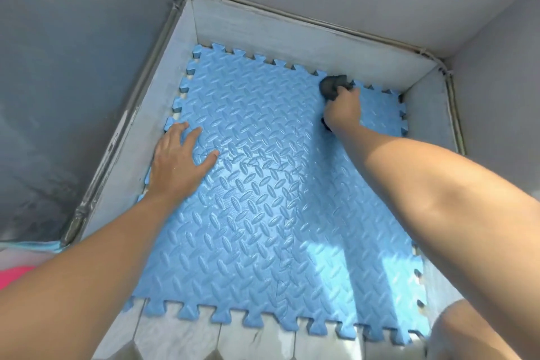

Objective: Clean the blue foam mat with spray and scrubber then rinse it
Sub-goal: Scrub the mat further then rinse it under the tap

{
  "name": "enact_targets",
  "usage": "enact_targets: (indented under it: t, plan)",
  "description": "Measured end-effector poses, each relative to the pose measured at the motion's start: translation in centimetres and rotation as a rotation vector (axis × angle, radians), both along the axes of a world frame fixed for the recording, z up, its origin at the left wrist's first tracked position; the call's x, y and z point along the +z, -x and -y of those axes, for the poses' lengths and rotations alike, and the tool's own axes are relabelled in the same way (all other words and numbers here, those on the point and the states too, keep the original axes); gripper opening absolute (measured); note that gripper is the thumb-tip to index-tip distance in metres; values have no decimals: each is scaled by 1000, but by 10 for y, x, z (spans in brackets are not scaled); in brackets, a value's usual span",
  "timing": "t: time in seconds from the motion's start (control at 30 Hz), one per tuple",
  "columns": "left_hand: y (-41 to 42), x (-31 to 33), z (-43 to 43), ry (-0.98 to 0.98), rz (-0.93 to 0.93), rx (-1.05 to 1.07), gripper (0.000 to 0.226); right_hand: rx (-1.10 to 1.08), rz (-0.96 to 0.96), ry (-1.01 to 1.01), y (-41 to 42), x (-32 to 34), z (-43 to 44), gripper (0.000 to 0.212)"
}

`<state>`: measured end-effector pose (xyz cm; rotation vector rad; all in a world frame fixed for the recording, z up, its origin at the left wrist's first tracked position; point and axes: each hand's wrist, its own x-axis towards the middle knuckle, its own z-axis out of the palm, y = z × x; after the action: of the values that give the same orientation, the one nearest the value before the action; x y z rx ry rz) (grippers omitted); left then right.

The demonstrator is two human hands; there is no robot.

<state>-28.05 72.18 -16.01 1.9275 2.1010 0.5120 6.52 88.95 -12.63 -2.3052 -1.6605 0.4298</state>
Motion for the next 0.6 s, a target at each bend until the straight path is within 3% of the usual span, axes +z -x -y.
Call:
enact_targets:
  t: [0.17,0.3,0.4,0.6]
  plan:
    - [5,-4,36,44,-8,-19,68,662,-101,-80,133,-3,85,53]
    - [25,-2,90,80,-34,-86,65,873,-20,-75,117,-3,126,54]
    - [31,-4,137,68,-40,-85,64,720,39,-125,52,-5,120,50]
    - [27,-6,173,56,-50,-18,60,-66,37,-30,-77,-2,84,54]
